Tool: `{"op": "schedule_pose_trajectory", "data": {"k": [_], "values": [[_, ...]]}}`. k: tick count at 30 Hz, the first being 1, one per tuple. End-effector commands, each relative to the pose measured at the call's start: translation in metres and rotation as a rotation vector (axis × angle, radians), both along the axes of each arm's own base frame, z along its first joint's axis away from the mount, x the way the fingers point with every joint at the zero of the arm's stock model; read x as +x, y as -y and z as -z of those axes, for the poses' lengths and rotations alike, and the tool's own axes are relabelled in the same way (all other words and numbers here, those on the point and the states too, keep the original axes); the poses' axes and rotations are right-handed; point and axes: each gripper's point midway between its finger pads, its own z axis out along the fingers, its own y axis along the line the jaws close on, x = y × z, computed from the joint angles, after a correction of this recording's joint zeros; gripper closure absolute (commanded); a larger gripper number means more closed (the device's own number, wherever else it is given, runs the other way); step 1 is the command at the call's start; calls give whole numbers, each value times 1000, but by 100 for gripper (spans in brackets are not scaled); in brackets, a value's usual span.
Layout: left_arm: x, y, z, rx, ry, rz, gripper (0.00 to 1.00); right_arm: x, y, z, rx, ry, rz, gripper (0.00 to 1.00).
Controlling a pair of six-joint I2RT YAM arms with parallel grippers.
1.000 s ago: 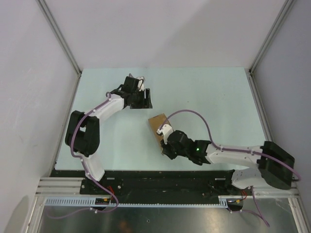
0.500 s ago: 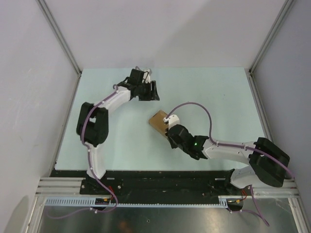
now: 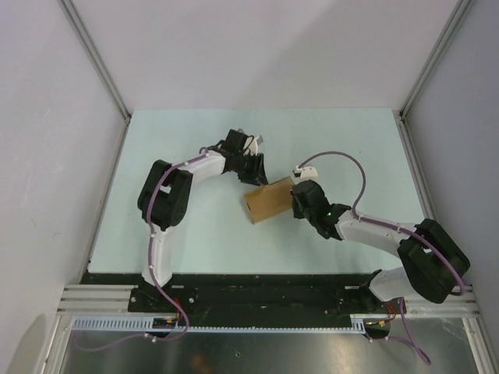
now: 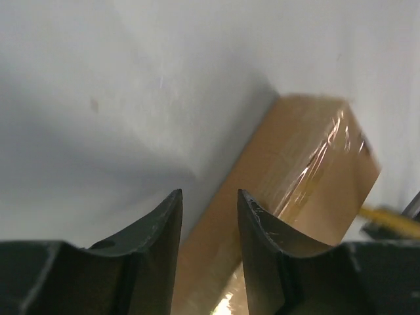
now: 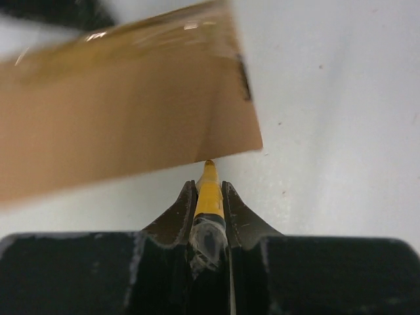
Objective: Unpack the express box
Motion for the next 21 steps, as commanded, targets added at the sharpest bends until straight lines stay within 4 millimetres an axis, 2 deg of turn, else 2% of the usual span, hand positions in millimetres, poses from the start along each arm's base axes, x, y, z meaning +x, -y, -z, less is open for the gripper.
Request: {"op": "schedule_pose_trajectory", "data": {"k": [1, 2, 3, 5, 6, 8, 9, 11, 12, 17, 21], "values": [[-37, -15, -22, 7, 26, 40, 57, 26, 1, -17, 44, 70, 18, 100], [-43, -17, -23, 9, 27, 40, 58, 31, 7, -18, 51, 70, 37, 100], [-55, -24, -15, 25, 2, 38, 58, 34, 8, -18, 56, 73, 43, 100], [-67, -27, -25, 16, 18, 44, 59, 39, 10, -18, 72, 71, 42, 100], [-79, -32, -18, 26, -3, 50, 59, 42, 9, -20, 75, 80, 33, 100], [-91, -30, -27, 7, 15, 73, 59, 44, 5, -18, 83, 74, 7, 100], [-101, -33, -21, 15, -1, 82, 59, 47, 1, -22, 89, 87, -3, 100], [-113, -28, -29, -4, 21, 113, 59, 49, -4, -19, 84, 84, -35, 100], [-121, -29, -25, -1, 13, 124, 59, 53, -6, -22, 89, 94, -37, 100], [-137, -22, -25, -11, 20, 174, 59, 67, -19, -29, 107, 126, -76, 100], [-130, -33, -22, 50, 56, 110, 60, 77, -24, -40, 102, 162, -92, 100]]}}
